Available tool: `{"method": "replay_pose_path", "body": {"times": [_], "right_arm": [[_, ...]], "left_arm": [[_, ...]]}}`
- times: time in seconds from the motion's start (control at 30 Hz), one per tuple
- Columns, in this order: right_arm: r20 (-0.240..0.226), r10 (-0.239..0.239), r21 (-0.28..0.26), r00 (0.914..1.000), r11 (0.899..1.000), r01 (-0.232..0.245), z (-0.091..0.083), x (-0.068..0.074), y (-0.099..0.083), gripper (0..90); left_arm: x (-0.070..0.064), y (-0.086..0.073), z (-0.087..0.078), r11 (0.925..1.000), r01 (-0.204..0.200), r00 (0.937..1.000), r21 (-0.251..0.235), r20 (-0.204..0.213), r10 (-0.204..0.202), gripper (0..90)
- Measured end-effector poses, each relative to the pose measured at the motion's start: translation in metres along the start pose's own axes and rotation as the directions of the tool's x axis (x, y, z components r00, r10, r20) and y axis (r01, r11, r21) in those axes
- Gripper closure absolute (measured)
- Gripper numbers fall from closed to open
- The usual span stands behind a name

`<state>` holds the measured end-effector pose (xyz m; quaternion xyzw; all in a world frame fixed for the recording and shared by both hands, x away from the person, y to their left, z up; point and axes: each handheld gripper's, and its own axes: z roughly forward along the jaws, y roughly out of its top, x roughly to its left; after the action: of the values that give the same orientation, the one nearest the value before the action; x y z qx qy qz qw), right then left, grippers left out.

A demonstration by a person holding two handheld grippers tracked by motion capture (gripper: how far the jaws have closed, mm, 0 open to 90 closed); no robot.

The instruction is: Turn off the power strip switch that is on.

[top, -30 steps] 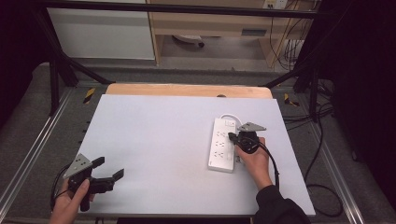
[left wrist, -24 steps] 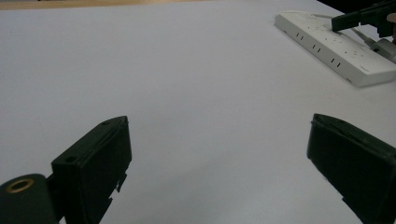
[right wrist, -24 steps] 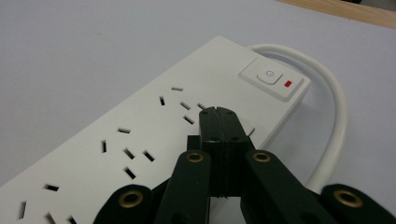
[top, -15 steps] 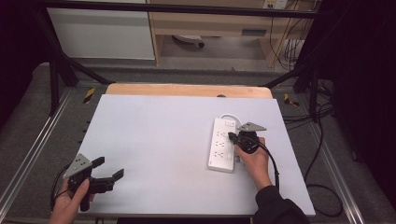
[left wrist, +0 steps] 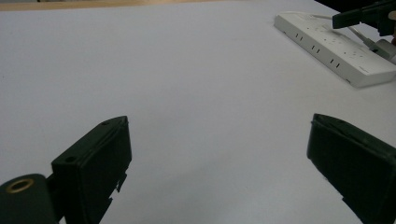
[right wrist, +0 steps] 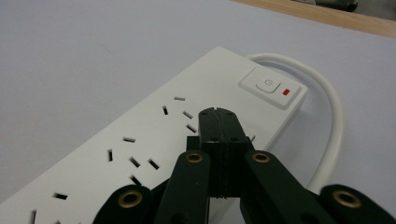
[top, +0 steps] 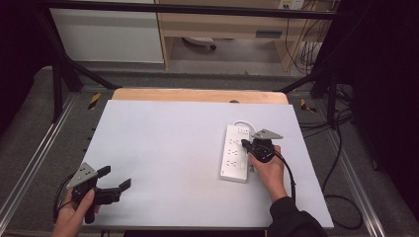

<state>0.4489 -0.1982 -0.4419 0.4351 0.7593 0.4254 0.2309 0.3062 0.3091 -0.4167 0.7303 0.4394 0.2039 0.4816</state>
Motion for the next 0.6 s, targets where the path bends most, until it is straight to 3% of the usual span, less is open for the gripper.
{"method": "replay_pose_path", "body": {"times": [0.23, 0.6], "right_arm": [[-0.001, 0.013, -0.024, 0.9999, 1.000, -0.013, -0.005, 0.001, 0.001, 88.5], [0.014, 0.024, -0.046, 0.9996, 0.999, -0.024, -0.018, 0.001, 0.005, 69.4]], "left_arm": [[0.000, 0.000, 0.000, 1.0000, -0.001, 1.0000, -0.001, -0.001, 0.001, 6.4], [0.000, 0.000, 0.000, 1.0000, -0.001, 1.0000, -0.002, 0.000, 0.001, 6.4]]}}
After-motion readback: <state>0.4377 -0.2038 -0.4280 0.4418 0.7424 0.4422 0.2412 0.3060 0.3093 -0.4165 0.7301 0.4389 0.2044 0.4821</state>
